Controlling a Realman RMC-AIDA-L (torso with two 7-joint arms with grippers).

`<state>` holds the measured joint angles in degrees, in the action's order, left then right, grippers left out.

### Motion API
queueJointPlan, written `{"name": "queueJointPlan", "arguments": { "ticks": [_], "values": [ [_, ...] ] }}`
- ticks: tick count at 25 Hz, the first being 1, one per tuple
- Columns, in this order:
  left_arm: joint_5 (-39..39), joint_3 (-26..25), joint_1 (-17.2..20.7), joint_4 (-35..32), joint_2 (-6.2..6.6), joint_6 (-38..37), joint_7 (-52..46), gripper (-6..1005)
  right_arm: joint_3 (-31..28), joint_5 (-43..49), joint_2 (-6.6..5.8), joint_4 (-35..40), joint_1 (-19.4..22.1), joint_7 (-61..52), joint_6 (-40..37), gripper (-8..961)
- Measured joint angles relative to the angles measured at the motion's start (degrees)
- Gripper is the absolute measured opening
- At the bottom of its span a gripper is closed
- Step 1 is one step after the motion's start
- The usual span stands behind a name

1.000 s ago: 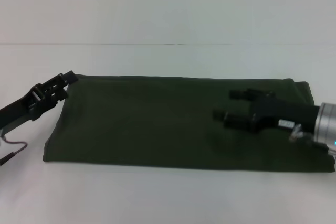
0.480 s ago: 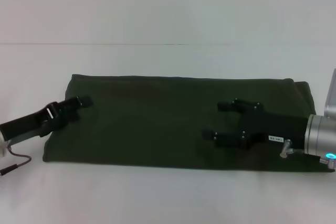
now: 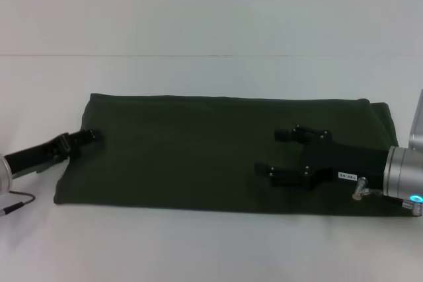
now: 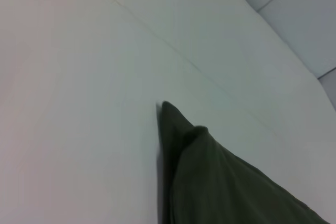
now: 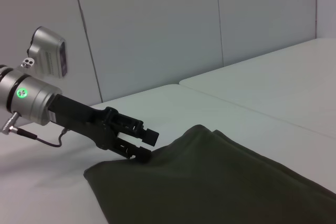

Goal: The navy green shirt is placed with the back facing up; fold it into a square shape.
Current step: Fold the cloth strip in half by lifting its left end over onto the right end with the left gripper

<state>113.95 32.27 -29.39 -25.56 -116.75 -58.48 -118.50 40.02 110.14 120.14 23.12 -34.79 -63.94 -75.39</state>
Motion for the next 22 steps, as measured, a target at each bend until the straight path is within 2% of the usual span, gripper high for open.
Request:
{"name": "queueJointPlan", "arguments": {
  "ticks": [5,10,14,22],
  "values": [
    [-0.04,0.07,0.00,-2.31,-0.17,-0.19,-0.09,808,0.00,-0.02,0.00,0.00,-0.12,0.03,0.03,946],
    [0.78,0.78,-0.08,-2.98,1.94,-2.30,-0.91,811,0.05,-0.02,-0.04,-0.02,-0.20,0.05,0.03,946],
    [2.20,0.92,0.19,-3.18,2.81,-2.80,-1.35,813,0.10,-0.02,-0.09,-0.03,-0.08,0.05,0.03,946],
    [3.21,0.96,0.45,-3.19,1.96,-0.96,-0.70,824,0.38,-0.02,0.01,-0.18,-0.12,0.05,0.05,946]
  ]
}}
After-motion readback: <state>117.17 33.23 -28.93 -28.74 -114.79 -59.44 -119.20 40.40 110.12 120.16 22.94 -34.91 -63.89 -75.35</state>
